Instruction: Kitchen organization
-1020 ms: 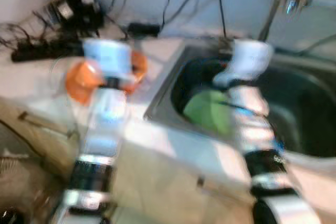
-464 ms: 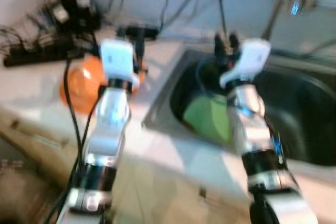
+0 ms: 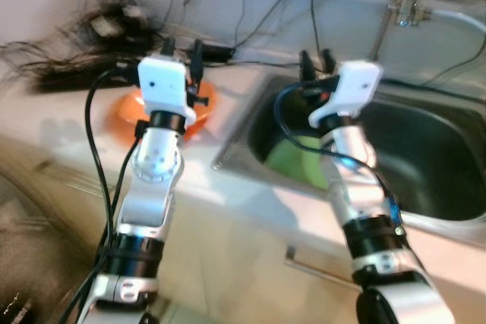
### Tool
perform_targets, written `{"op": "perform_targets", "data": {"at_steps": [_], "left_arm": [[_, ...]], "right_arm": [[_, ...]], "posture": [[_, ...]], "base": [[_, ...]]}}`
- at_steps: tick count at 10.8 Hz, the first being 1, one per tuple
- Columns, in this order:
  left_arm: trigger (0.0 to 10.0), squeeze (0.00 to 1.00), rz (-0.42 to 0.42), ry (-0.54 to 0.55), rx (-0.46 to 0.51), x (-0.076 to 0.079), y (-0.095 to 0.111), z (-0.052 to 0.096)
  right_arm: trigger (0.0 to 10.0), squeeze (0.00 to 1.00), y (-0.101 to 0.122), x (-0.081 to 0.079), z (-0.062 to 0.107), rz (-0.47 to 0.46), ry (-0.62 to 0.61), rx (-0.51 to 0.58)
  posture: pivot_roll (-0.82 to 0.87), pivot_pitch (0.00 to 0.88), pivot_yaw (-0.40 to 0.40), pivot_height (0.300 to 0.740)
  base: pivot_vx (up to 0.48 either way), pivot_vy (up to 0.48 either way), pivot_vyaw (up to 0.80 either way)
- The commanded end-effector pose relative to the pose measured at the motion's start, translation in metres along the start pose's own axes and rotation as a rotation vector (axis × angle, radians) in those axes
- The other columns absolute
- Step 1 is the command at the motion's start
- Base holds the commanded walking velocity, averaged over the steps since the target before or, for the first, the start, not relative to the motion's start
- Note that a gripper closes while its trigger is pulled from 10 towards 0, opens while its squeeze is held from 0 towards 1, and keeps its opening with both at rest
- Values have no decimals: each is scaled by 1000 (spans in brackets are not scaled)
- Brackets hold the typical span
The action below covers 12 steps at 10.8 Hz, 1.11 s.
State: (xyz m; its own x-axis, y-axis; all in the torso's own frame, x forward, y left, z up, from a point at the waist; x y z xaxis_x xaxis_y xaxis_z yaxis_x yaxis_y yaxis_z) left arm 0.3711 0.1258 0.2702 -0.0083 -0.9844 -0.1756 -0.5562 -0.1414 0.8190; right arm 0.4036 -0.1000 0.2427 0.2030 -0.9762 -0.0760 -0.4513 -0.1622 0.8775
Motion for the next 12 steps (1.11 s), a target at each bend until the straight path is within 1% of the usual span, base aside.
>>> {"op": "perform_targets", "data": {"at_steps": [1,4,5,6,7,8,9,10,11,12], "left_arm": [[10000,0,1,-8,-11,-1,-2,-1],[10000,0,-8,-2,-20,-4,-4,0],[10000,0,-16,0,-25,-6,-5,0],[10000,0,-39,3,-37,-12,-8,-1],[10000,0,-83,-14,-75,-19,-15,-2],[10000,0,-162,-46,-151,-30,-30,-1],[10000,0,-179,-46,-166,-33,-33,1],[10000,0,-218,-65,-209,-36,-40,4],[10000,0,-270,-94,-254,-39,-49,8],[10000,0,-317,-100,-294,-46,-57,11]], "right_arm": [[10000,0,2,-2,-2,-7,8,4],[10000,0,2,-2,-3,-3,12,0],[10000,0,1,-3,-3,-2,13,-4],[10000,0,0,-4,-3,-2,16,-7],[10000,0,0,-5,-3,-2,20,-10],[10000,0,-1,-6,-3,-2,23,-13],[10000,0,-1,-6,-3,-1,24,-14],[10000,0,-3,-7,-3,1,28,-22],[10000,0,-4,-8,-3,2,35,-29],[10000,0,-5,-9,-3,2,40,-32]], "posture": [[208,19,1,740],[207,21,-5,740],[207,21,-5,740],[207,21,-5,740],[209,17,-4,740],[210,14,-3,740],[209,12,-2,740],[210,12,-4,740],[212,8,-5,740],[213,6,-7,740]], "base": [[0,0,0],[0,0,0],[0,0,0],[0,0,0],[0,0,0],[0,0,0],[0,0,0],[0,0,0],[0,0,0],[0,0,0]]}}
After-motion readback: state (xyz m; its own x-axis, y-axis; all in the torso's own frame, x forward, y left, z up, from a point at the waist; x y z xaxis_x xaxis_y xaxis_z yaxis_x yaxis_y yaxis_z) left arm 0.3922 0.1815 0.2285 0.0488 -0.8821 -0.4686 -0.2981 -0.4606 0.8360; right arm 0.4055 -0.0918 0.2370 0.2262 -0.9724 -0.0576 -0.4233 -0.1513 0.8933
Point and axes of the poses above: a point about 5 cm out from each wrist's last joint towards the gripper, its own z axis pointing back from the gripper into the wrist, its own y axis along the axis of the wrist's last joint, x = y × z, the point moved 5 cm from there along -z, pointing out of the wrist towards the gripper, and after that the axes turned 2 degrees about -z, right-handed, at the moved point
